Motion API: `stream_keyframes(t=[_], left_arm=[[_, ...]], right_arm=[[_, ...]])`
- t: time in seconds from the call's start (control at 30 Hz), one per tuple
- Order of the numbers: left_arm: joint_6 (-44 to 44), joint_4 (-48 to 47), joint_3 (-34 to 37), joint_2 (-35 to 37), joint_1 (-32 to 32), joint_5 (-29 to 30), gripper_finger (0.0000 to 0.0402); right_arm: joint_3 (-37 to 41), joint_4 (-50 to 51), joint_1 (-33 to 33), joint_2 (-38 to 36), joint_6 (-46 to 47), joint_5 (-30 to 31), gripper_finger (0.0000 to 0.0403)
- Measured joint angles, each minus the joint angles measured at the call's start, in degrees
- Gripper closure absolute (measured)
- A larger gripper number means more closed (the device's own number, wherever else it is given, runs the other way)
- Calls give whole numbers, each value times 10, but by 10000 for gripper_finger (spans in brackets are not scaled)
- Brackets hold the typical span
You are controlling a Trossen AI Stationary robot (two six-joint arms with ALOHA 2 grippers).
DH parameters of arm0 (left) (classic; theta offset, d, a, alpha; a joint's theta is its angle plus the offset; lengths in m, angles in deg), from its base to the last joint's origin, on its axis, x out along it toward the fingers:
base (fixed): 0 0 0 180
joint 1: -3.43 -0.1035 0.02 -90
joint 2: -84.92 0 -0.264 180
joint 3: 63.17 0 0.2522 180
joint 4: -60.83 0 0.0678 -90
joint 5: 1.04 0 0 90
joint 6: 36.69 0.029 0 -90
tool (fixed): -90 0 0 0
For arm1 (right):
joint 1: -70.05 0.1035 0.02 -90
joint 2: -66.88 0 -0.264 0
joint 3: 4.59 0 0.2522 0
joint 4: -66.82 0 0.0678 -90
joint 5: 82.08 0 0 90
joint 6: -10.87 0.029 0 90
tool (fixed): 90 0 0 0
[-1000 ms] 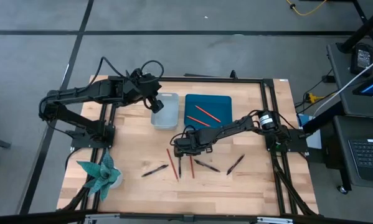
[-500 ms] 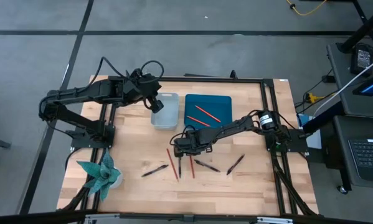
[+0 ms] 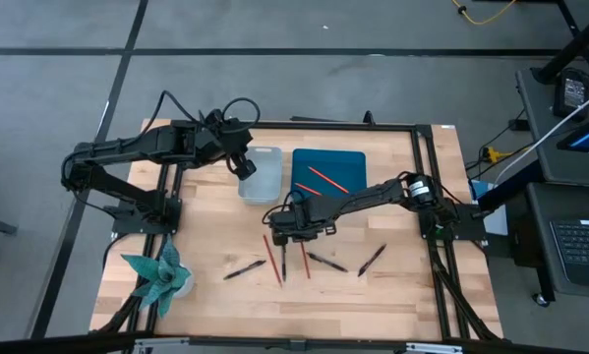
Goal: Sort pens & pencils
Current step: Put the left red pencil into the blue bin
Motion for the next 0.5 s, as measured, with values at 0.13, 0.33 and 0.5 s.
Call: stream_keyframes(t=[0.13, 0.33, 0.5], left_arm=[[0, 0, 0, 0, 0, 0, 401], [0, 0, 0, 0, 0, 0, 401], [0, 0, 0, 0, 0, 0, 401]], right_arm=[[-64, 92, 0, -1, -2, -1, 376], [-159, 250, 0, -2, -4, 8, 376], [-206, 304, -11, -3, -34, 31, 376]])
